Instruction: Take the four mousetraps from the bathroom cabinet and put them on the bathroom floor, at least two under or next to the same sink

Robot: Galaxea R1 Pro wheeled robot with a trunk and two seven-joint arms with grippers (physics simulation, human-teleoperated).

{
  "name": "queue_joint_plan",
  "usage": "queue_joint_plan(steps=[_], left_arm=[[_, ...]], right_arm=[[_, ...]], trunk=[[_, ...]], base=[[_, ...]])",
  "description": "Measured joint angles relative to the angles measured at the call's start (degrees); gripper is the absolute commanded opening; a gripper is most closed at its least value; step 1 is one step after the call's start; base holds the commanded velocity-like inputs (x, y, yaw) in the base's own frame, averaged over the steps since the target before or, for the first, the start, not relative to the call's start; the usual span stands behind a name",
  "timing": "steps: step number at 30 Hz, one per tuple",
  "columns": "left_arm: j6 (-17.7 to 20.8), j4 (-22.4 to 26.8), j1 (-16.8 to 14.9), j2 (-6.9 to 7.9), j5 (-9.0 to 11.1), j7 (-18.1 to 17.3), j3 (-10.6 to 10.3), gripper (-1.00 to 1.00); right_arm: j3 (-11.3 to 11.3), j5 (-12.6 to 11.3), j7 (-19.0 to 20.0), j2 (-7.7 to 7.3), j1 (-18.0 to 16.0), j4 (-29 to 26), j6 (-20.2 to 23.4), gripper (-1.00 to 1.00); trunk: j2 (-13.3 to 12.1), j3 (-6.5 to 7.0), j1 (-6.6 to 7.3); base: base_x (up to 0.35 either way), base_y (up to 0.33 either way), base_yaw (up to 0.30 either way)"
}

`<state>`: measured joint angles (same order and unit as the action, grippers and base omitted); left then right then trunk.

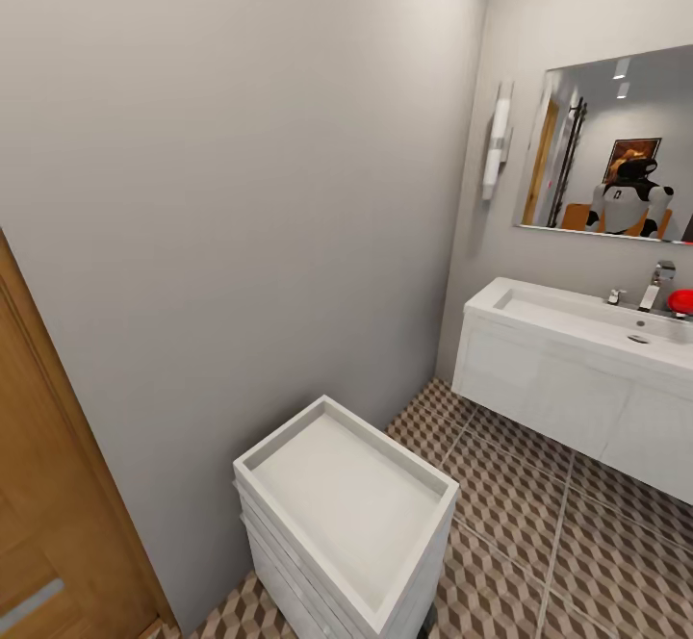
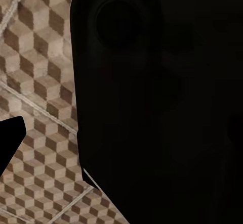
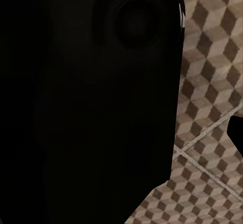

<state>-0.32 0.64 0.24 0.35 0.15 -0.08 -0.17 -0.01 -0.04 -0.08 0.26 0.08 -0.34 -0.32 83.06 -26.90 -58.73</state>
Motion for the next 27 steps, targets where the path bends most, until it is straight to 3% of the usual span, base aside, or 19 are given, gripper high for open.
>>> queue_joint_plan(steps=[13, 27], left_arm=[[0.0, 0.0, 0.0, 0.06, 0.0, 0.02, -0.03, 1.0], [0.0, 0.0, 0.0, 0.09, 0.01, 0.01, -0.06, 1.0]], right_arm=[[0.22, 0.22, 0.0, -0.03, 0.0, 0.01, 0.01, 1.0], [0.33, 0.34, -0.07, -0.08, 0.0, 0.02, 0.08, 1.0]], trunk=[[0.0, 0.0, 0.0], [0.0, 0.0, 0.0]], base=[[0.0, 0.0, 0.015], [0.0, 0.0, 0.225]])
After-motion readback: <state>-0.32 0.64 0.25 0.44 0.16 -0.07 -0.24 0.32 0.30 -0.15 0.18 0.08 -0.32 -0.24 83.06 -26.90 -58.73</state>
